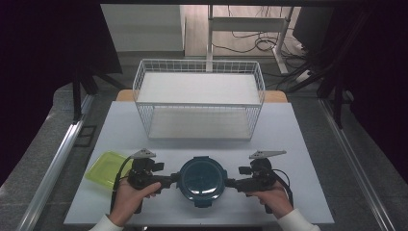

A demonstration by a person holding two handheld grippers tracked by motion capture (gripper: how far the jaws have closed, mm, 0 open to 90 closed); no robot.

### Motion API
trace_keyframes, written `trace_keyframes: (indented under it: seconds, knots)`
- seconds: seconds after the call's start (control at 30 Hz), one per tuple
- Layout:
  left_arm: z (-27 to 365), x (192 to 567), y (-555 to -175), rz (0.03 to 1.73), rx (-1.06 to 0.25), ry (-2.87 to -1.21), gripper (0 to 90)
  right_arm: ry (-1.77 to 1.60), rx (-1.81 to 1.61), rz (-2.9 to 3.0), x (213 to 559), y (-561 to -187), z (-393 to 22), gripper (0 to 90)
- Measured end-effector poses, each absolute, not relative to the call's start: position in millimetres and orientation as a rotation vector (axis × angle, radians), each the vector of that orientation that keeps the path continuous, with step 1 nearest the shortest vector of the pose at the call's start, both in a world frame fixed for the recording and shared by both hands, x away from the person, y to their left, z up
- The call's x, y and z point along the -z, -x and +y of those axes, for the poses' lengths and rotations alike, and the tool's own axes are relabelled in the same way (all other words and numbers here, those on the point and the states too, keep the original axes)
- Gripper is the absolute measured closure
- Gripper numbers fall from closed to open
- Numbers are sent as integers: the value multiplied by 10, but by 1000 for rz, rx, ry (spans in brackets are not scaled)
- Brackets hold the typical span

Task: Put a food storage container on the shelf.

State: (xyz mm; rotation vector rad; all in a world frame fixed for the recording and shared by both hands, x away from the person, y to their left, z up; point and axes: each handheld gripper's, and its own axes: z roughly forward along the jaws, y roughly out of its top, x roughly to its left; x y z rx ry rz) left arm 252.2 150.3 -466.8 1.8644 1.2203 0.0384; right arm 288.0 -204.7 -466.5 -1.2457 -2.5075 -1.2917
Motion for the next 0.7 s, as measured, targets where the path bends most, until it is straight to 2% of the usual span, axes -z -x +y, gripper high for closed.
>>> trace_keyframes:
  seconds: [0.2,0.4,0.7]
  knots:
    - [1518,4777,-2548,1279,67,-1840,138,1240,1257,-2503,4722,-2878,-1969,104]
    - [1478,4858,-2588,1332,99,-1821,50,1251,1234,-2489,4761,-2917,-1902,95]
    - [1361,4955,-2666,1332,163,-1833,39,1266,1198,-2427,4848,-2981,-1843,73]
